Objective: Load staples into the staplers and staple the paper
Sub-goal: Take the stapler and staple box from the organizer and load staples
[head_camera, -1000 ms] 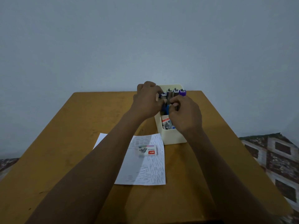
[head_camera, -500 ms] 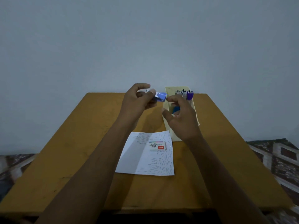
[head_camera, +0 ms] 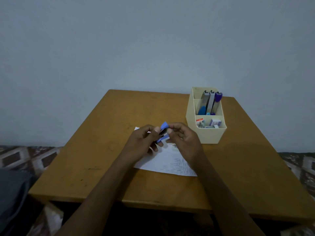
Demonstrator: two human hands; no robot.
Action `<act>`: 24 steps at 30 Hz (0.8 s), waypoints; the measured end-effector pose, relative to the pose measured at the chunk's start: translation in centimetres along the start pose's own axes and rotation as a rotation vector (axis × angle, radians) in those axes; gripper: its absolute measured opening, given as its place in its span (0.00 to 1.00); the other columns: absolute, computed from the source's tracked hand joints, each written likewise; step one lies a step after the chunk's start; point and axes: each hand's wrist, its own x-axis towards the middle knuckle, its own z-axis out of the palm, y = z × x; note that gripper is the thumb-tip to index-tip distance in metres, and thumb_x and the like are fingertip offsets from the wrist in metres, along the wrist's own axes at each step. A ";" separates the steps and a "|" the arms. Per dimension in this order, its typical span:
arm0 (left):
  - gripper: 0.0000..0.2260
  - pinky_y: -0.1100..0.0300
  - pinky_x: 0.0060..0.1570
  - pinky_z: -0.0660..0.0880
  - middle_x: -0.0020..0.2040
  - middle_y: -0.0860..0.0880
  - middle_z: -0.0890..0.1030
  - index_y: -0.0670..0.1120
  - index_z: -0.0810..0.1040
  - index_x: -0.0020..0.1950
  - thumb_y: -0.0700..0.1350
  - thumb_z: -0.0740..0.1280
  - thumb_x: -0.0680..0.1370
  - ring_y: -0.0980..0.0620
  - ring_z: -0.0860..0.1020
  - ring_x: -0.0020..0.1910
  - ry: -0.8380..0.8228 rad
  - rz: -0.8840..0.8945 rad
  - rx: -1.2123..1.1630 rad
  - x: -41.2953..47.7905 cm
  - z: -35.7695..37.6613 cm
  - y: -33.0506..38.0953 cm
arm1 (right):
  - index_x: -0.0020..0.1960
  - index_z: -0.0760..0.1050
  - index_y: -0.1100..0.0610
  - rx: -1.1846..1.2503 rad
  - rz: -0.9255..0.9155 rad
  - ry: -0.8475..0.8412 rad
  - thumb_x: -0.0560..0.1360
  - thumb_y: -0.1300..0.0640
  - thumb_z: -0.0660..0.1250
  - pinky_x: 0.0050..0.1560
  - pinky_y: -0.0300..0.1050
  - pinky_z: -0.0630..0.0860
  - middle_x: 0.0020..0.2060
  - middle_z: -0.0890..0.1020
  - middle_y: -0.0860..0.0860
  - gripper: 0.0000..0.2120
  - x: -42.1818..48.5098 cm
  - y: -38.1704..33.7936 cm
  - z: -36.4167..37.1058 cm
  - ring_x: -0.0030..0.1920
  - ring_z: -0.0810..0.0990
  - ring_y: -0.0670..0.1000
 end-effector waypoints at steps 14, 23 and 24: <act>0.08 0.63 0.32 0.74 0.37 0.51 0.80 0.47 0.80 0.46 0.49 0.64 0.80 0.54 0.78 0.32 0.014 0.119 0.145 -0.7 0.5 -2.1 | 0.48 0.76 0.65 0.023 0.050 -0.041 0.75 0.63 0.67 0.49 0.44 0.80 0.44 0.82 0.59 0.05 -0.8 1.1 0.2 0.46 0.83 0.53; 0.07 0.67 0.31 0.72 0.36 0.51 0.79 0.45 0.79 0.47 0.46 0.63 0.80 0.59 0.74 0.30 0.059 0.164 0.175 -1.1 0.7 -2.2 | 0.45 0.78 0.63 -0.001 0.043 -0.022 0.73 0.63 0.70 0.49 0.48 0.80 0.42 0.83 0.55 0.03 -0.9 1.1 0.2 0.45 0.83 0.53; 0.07 0.67 0.31 0.72 0.35 0.52 0.78 0.45 0.78 0.47 0.46 0.63 0.80 0.60 0.74 0.29 0.063 0.169 0.185 -1.1 0.7 -2.3 | 0.45 0.78 0.63 0.001 0.042 -0.024 0.73 0.63 0.70 0.49 0.48 0.80 0.42 0.83 0.55 0.03 -0.9 1.1 0.2 0.44 0.83 0.52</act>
